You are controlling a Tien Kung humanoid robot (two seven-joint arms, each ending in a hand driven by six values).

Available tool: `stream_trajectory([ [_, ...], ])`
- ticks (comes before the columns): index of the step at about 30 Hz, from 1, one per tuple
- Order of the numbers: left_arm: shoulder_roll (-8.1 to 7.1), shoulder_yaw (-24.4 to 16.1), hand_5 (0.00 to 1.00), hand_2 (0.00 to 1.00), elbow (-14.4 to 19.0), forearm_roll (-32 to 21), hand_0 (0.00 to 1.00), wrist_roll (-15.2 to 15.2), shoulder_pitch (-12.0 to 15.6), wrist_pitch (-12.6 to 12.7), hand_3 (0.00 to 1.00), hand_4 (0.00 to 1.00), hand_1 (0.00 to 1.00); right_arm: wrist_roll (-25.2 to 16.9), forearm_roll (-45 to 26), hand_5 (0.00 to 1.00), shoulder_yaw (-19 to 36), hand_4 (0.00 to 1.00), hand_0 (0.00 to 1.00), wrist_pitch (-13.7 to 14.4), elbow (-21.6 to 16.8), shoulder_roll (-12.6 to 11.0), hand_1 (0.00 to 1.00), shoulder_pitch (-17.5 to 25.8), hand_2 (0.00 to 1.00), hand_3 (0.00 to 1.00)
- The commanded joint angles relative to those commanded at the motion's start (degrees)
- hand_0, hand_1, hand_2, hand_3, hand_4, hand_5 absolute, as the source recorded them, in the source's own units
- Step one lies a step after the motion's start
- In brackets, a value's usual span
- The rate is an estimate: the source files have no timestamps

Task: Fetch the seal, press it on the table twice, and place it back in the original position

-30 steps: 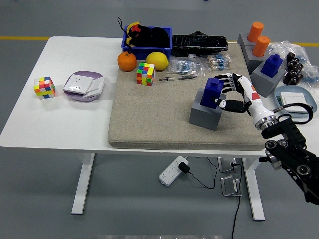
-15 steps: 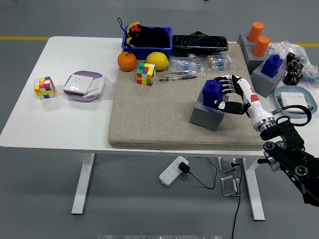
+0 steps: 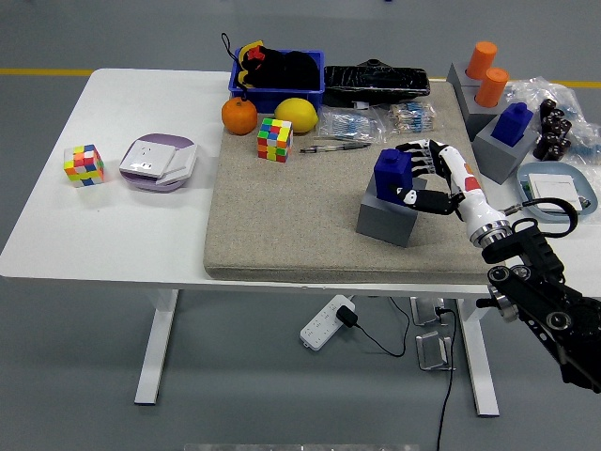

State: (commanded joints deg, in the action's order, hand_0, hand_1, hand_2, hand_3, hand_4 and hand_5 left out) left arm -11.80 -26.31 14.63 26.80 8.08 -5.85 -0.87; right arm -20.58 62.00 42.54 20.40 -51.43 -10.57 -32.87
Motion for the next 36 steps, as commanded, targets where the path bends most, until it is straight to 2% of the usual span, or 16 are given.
stream_trajectory([
  [20, 0.05, -0.23, 0.218, 0.686, 0.00, 0.17, 0.722, -0.02, 0.04, 0.02, 0.723, 0.642, 0.696, -0.31, -0.32, 0.002, 0.52, 0.687, 0.567, -0.07, 1.02, 0.23, 0.415, 0.98, 0.413, 0.435],
  [36, 0.10, 0.11, 0.218, 0.686, -0.13, -0.14, 0.722, 0.05, 0.19, -0.01, 0.722, 0.642, 0.696, -0.71, 0.10, 0.002, 2.24, 0.691, 0.573, 0.23, 1.43, 1.52, 0.417, 1.67, 0.415, 0.444],
])
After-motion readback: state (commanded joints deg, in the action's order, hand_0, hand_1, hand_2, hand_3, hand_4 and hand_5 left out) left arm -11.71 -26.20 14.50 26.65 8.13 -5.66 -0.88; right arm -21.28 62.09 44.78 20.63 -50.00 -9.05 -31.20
